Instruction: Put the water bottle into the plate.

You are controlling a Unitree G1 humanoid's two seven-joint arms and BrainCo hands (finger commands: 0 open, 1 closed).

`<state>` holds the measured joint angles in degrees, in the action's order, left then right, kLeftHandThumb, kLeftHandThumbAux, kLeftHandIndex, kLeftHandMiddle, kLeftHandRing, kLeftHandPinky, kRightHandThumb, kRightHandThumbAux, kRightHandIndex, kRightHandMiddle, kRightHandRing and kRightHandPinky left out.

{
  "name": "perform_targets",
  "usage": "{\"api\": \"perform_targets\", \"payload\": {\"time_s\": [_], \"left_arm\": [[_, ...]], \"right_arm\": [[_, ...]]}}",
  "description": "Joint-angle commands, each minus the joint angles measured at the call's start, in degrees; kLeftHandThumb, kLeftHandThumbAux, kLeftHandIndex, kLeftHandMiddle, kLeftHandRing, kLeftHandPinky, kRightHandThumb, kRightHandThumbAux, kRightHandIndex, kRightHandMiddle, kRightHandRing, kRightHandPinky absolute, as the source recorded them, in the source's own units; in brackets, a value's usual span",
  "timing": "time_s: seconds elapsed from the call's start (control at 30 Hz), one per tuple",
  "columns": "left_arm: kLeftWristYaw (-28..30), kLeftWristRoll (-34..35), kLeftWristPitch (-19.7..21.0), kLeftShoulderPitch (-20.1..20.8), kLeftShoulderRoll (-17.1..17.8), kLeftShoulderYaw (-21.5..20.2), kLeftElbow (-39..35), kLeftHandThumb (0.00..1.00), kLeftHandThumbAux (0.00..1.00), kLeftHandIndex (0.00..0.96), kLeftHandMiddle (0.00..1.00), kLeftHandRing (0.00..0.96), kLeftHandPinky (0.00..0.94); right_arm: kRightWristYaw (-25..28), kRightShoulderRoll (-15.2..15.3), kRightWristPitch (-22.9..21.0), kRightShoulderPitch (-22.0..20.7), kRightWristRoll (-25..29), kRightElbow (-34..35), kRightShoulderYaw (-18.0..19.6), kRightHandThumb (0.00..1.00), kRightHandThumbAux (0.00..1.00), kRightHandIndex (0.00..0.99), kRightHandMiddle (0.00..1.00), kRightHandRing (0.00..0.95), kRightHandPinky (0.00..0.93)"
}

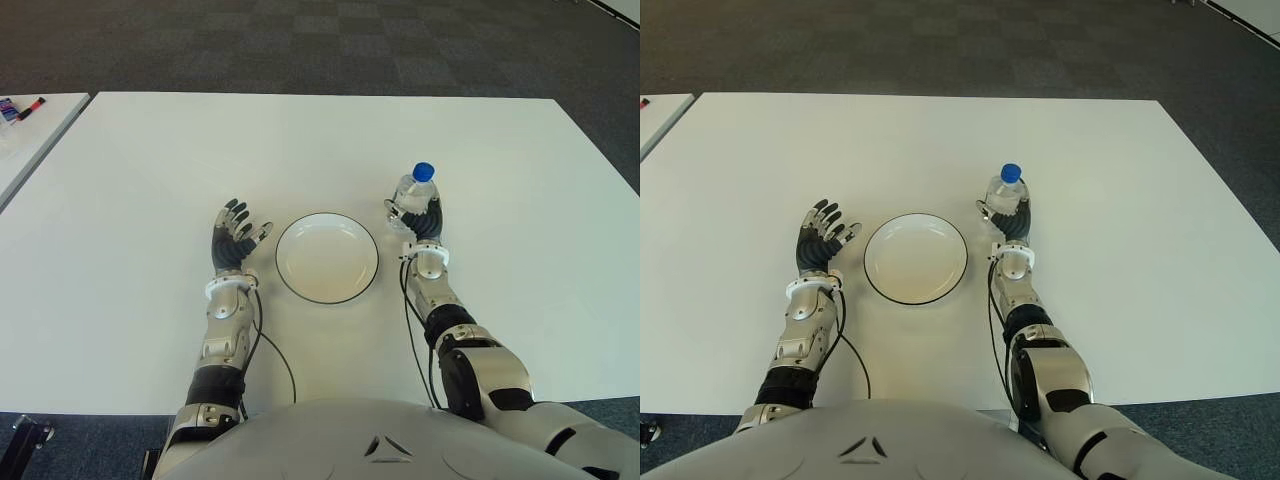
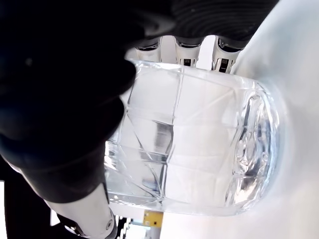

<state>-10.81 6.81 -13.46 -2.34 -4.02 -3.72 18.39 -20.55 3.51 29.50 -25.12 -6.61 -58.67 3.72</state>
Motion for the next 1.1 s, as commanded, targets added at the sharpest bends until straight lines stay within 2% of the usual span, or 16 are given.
{"api": "perform_targets", "payload": {"time_s": [0.03,0.27,0.43,0.53,0.63,0.73,0.8,0.87,0.93,1.03,1.1], "left_arm": [[0.2,0.2,1.2,-0.7,-2.2,0.0,0.1,0.070,0.998,0.162,0.190,0.170,0.192],[0.3,-0.1,1.1,-0.7,-2.0,0.0,0.3,0.067,0.998,0.159,0.189,0.167,0.190],[0.3,-0.2,1.1,-0.8,-1.9,0.0,0.2,0.065,0.998,0.160,0.189,0.168,0.191],[0.2,-0.2,1.4,-0.8,-1.9,0.0,-0.1,0.064,0.998,0.158,0.188,0.167,0.190],[0.3,-0.2,1.6,-0.8,-1.9,0.1,-0.1,0.054,0.998,0.154,0.186,0.166,0.190],[0.4,-0.2,1.6,-0.9,-1.8,0.1,-0.2,0.047,0.998,0.153,0.185,0.166,0.190],[0.4,-0.2,1.6,-0.9,-1.8,0.2,-0.4,0.043,0.998,0.153,0.185,0.166,0.192],[0.4,-0.3,1.7,-1.0,-1.8,0.2,-0.4,0.042,0.998,0.154,0.185,0.167,0.193],[0.4,-0.3,1.7,-1.0,-1.7,0.3,-0.5,0.042,0.998,0.156,0.185,0.167,0.192],[0.3,-0.4,1.8,-1.0,-1.8,0.3,-0.6,0.043,0.998,0.157,0.186,0.167,0.191],[0.2,-0.4,1.9,-1.0,-1.8,0.3,-0.8,0.047,0.998,0.158,0.187,0.167,0.191]], "right_arm": [[0.6,-0.4,-0.3,-0.9,0.6,-1.4,0.4,0.000,0.881,0.089,0.064,0.063,0.106],[0.2,-0.4,-1.0,-1.9,0.4,-2.5,0.5,0.000,0.874,0.094,0.072,0.074,0.128],[-5.8,1.1,-3.9,-2.9,-5.4,-3.4,-3.0,0.017,0.843,0.101,0.080,0.090,0.142],[-8.5,1.3,-5.0,-3.3,-7.2,-3.6,-4.0,0.108,0.787,0.114,0.095,0.104,0.156],[-9.5,1.1,-5.6,-3.6,-7.5,-3.8,-4.2,0.246,0.725,0.140,0.131,0.140,0.204],[-10.2,0.9,-6.0,-3.7,-7.4,-3.8,-4.1,0.302,0.706,0.154,0.152,0.162,0.233],[-10.7,0.7,-6.2,-3.8,-7.3,-3.8,-4.0,0.393,0.690,0.221,0.235,0.258,0.323],[-11.0,0.7,-6.4,-3.9,-7.2,-3.8,-4.0,0.540,0.704,0.315,0.289,0.316,0.379],[-11.1,0.7,-6.5,-3.9,-7.1,-3.8,-3.9,0.637,0.712,0.376,0.349,0.376,0.437],[-11.1,0.5,-7.1,-4.2,-6.7,-4.0,-3.6,0.703,0.708,0.399,0.398,0.432,0.488],[-11.0,0.5,-7.6,-4.5,-6.4,-4.3,-3.4,0.782,0.693,0.398,0.450,0.517,0.574]]}}
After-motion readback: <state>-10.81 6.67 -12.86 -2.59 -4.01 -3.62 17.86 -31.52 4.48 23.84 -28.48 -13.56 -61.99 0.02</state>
